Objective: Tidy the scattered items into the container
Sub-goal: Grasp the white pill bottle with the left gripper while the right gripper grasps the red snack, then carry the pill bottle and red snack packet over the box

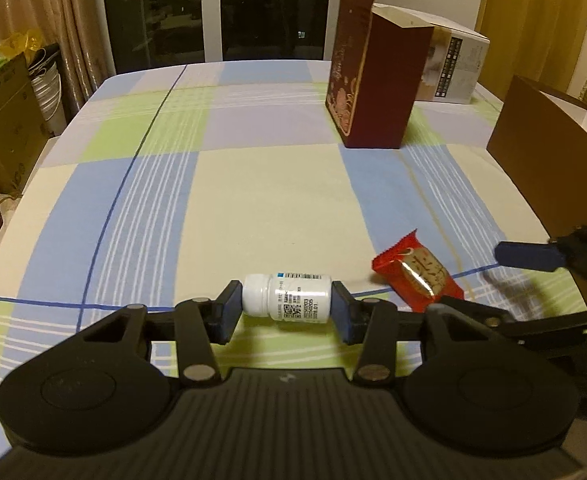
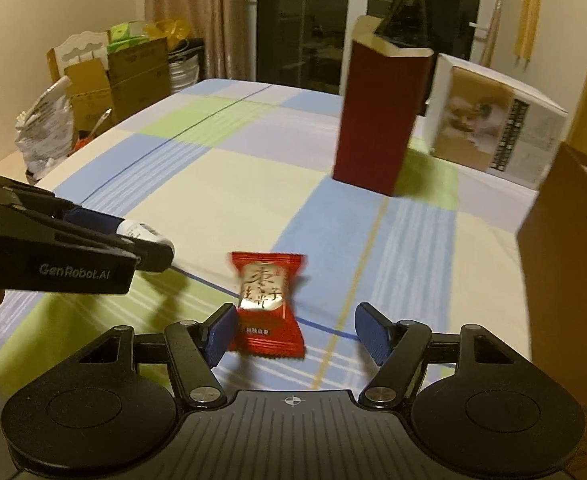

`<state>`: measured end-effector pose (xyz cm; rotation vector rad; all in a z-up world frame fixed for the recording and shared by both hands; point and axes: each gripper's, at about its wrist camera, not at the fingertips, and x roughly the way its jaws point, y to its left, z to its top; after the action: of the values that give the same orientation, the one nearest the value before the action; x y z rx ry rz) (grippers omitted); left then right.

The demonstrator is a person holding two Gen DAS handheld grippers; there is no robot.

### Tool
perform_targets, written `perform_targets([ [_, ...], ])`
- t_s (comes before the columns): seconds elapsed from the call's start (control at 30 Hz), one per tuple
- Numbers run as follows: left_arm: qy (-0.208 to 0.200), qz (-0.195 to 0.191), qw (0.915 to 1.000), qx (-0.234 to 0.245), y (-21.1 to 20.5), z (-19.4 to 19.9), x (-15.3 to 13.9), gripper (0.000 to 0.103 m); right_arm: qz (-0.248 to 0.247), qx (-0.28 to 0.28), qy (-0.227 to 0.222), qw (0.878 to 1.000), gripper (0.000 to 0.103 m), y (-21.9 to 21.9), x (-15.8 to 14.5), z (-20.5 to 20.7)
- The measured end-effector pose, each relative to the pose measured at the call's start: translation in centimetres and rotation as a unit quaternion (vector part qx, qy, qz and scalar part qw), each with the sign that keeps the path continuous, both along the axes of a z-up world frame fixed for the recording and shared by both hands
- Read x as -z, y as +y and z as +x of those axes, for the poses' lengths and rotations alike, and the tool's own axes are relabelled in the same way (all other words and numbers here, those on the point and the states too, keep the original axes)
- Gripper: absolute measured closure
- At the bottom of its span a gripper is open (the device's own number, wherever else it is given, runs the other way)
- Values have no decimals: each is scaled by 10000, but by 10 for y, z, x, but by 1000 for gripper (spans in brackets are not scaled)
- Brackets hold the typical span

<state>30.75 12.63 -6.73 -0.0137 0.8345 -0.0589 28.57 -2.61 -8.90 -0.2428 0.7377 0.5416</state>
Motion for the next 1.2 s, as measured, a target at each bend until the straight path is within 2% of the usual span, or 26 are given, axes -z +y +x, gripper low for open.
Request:
perform_targets([
  [0.07,14,-18,10000,-14,3,0,0,62,3,-60,1,10000,33,6,3,3],
  [0.13,6,-21,10000,-21,5,0,0,62,16,-118,41,9999,40,12,6,7],
  [0.63,-37,-79,9999,-139,15,1,-2,62,271,229,249,9991,41,25,9,18],
  [0.67,-36,-85,9998,-150,15,1,-2,62,256,260,230,9991,55,24,9,18],
  [0.7,-35,-88,9998,-154,16,1,-2,62,237,268,220,9991,64,24,9,18],
  [0.77,-28,-87,9999,-141,16,1,-2,62,175,296,143,9993,73,22,8,16],
  [1.0,-18,-70,10000,-19,10,0,-1,62,93,411,44,9991,74,8,-3,8],
  [1.2,-104,-96,9996,231,-3,-5,-8,62,121,542,-138,9984,75,-13,-32,-8],
])
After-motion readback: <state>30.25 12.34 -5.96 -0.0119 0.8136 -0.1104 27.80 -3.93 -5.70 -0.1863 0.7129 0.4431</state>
